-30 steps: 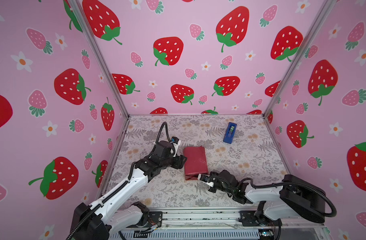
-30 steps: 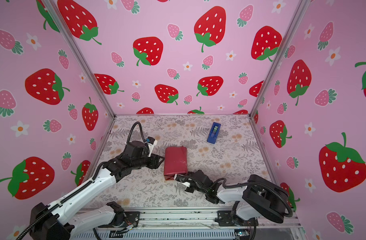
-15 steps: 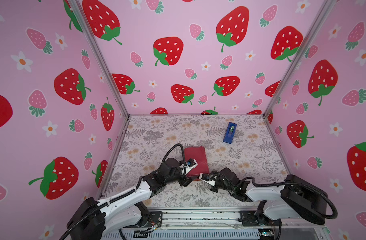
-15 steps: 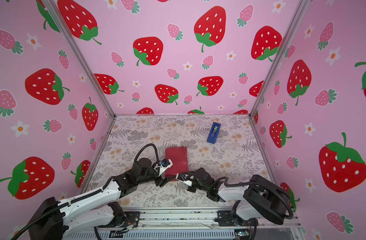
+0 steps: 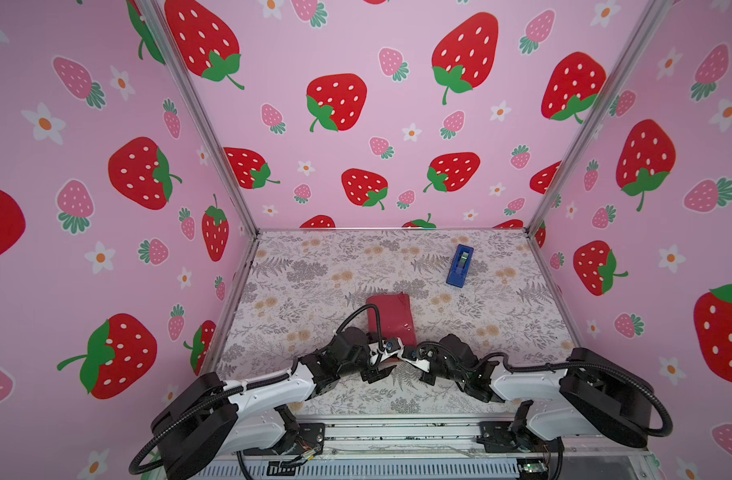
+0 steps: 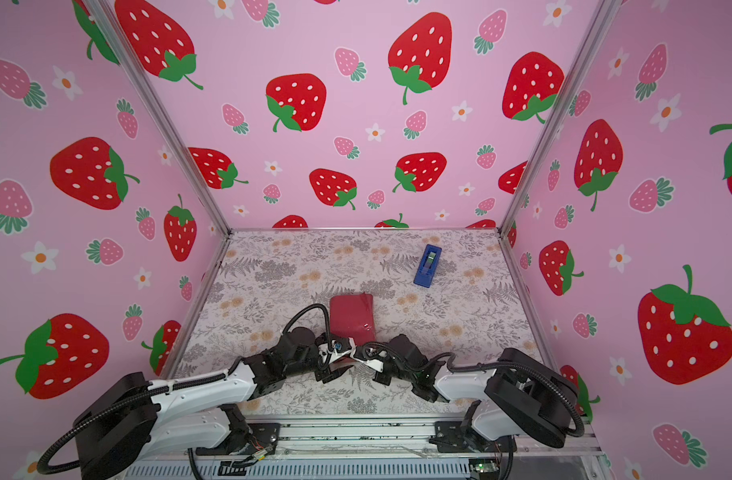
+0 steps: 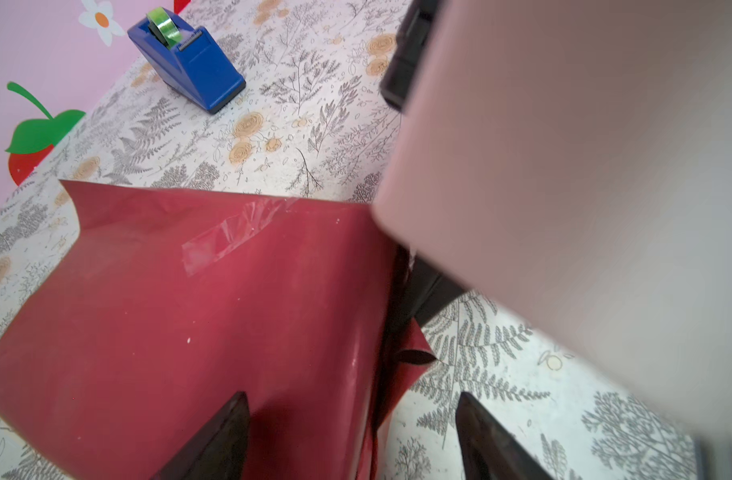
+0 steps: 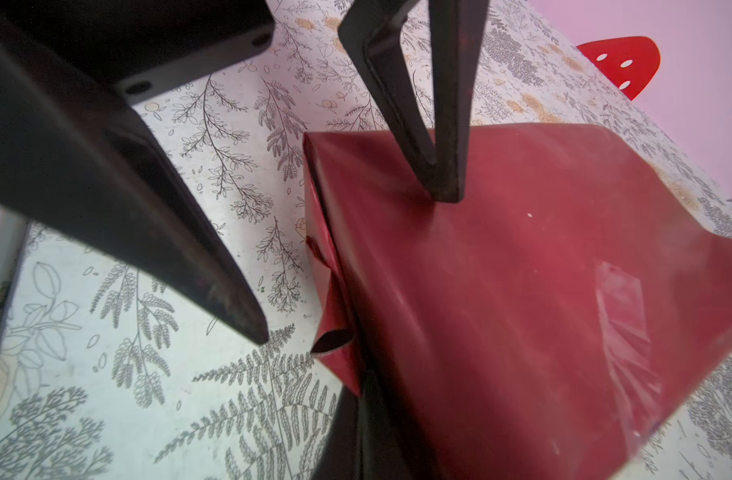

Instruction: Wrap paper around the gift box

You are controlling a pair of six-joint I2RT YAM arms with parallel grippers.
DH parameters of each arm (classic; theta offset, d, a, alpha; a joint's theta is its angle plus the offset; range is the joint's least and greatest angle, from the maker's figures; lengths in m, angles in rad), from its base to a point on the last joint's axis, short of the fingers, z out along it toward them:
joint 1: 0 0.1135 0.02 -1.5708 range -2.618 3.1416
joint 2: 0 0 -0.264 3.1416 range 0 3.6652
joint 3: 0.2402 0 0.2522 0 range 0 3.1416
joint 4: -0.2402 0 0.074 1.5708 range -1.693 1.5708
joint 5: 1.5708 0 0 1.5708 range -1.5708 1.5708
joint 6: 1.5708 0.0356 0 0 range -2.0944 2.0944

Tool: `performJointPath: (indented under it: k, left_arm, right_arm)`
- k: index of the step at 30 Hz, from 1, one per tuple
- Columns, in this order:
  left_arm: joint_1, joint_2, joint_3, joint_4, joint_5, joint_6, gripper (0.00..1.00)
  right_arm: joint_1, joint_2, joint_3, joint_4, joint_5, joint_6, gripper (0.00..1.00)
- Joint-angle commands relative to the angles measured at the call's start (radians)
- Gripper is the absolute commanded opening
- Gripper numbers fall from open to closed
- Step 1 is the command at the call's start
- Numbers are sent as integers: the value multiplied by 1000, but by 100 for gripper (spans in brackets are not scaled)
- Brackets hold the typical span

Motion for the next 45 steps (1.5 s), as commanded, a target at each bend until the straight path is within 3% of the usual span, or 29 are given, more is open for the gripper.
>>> performJointPath:
  k: [1, 20, 45]
  left_arm:
    - [-9, 34, -17, 73, -66, 50, 78]
    - [-33, 106, -29, 138, -118, 61, 78]
    - [-33, 58, -80, 143, -19, 110, 78]
  right_arm:
    - [-5, 9, 25, 7, -30, 10, 0]
    - [-5, 35, 14, 92, 18, 91, 0]
    - [-93, 40, 38, 30, -200, 130, 0]
